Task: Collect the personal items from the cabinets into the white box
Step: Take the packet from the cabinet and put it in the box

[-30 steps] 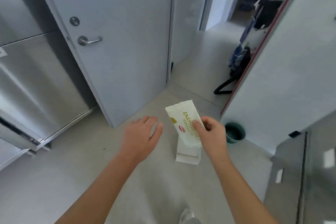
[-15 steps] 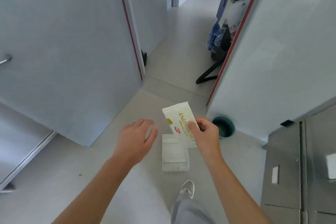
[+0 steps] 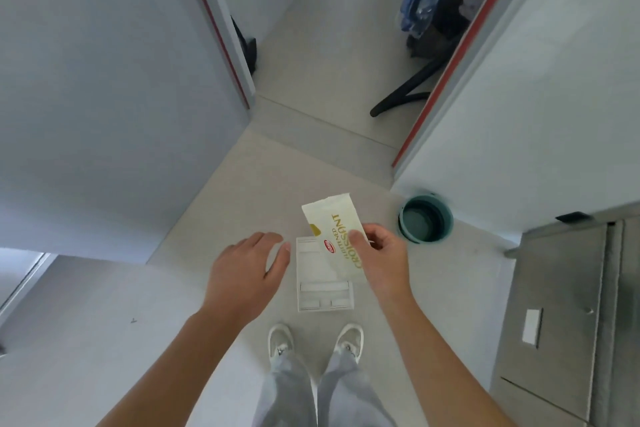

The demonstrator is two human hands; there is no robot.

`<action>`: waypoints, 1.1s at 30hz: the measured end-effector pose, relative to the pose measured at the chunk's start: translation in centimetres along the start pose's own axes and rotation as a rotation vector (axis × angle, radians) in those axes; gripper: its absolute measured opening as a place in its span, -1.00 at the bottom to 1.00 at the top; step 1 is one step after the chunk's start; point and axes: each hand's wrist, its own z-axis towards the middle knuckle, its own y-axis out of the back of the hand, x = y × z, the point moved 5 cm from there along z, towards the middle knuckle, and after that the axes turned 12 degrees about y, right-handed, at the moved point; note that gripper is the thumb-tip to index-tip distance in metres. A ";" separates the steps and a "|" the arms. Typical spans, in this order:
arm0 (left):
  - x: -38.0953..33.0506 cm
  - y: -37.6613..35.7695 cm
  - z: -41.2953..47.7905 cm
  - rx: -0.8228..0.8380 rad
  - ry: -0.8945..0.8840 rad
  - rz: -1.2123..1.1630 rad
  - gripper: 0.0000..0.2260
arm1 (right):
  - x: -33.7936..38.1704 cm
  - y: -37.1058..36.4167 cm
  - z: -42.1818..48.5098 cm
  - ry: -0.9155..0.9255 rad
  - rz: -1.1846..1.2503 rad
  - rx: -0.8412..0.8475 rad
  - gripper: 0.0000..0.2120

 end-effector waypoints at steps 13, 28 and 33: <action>11.2 -26.5 8.1 0.159 -0.046 0.047 -0.55 | -27.4 -7.9 6.9 -0.083 -0.030 0.018 -0.89; 18.1 -44.8 22.2 -0.123 -0.047 -0.105 -0.59 | -38.4 -11.9 24.1 0.443 0.035 -0.001 -0.91; 16.9 -45.1 24.4 -0.182 -0.130 -0.025 -0.57 | -38.9 -11.7 24.9 0.494 0.019 0.001 -0.94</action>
